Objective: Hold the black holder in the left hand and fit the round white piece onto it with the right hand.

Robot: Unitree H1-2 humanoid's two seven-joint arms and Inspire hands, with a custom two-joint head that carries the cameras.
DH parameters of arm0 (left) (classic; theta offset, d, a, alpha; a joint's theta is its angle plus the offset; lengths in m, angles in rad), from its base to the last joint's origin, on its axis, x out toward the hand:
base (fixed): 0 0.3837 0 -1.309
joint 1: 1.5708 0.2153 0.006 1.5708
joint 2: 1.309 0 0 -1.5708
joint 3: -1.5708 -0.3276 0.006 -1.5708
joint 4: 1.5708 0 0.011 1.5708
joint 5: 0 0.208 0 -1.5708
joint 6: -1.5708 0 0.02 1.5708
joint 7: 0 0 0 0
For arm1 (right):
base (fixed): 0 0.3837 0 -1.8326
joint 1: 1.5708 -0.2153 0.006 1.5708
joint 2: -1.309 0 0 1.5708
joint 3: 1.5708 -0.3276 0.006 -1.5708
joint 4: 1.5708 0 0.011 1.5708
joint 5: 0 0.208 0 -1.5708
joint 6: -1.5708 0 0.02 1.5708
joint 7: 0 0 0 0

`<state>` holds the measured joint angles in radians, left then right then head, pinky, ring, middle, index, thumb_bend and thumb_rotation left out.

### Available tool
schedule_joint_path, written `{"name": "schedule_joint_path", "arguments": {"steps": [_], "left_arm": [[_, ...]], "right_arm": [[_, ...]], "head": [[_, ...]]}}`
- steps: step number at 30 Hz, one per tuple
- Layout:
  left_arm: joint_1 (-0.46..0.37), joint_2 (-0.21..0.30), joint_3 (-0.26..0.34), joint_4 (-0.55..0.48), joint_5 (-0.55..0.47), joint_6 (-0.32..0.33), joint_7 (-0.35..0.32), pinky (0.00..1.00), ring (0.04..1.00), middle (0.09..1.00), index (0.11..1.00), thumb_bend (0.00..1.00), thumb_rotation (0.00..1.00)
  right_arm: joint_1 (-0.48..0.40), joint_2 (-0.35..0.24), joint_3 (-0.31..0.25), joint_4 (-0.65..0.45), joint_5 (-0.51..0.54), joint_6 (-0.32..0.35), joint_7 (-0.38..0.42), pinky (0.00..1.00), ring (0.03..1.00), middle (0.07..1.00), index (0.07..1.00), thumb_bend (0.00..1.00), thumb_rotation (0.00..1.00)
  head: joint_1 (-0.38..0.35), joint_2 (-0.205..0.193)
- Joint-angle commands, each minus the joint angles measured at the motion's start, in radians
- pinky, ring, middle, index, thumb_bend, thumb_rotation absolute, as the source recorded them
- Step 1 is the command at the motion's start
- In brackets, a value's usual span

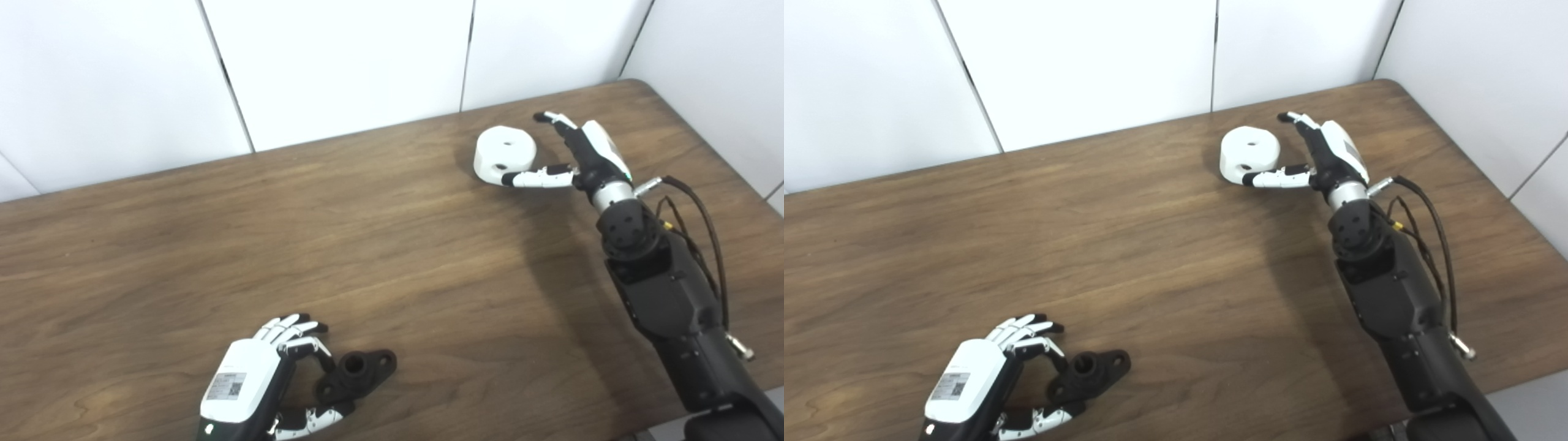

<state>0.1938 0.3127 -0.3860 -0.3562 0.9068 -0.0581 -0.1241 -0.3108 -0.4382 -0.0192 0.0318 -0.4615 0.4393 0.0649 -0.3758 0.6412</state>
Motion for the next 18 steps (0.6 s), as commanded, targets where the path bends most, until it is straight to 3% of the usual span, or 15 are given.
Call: {"name": "schedule_joint_path", "arguments": {"steps": [1, 8, 18], "left_arm": [[0.043, 0.038, 0.004, 0.045, 0.009, 0.029, -0.065, 0.87, 0.881, 0.803, 0.489, 0.52, 0.06], [0.048, 0.033, 0.008, 0.049, -0.019, 0.027, -0.063, 0.86, 0.880, 0.796, 0.488, 0.52, 0.06], [0.053, 0.023, 0.002, 0.045, -0.010, 0.032, -0.060, 0.86, 0.876, 0.793, 0.488, 0.52, 0.06]], "right_arm": [[-0.055, -0.033, 0.010, -0.006, -0.019, -0.015, -0.005, 0.90, 0.984, 0.960, 0.861, 0.83, 0.34], [-0.102, -0.043, 0.057, 0.055, -0.045, -0.009, 0.006, 0.90, 0.994, 0.971, 0.859, 0.84, 0.32], [-0.135, -0.050, 0.079, 0.102, -0.050, -0.020, 0.003, 0.93, 1.000, 0.974, 0.842, 0.82, 0.30]], "head": [[-0.012, 0.001], [-0.008, 0.002], [0.016, 0.003]]}}
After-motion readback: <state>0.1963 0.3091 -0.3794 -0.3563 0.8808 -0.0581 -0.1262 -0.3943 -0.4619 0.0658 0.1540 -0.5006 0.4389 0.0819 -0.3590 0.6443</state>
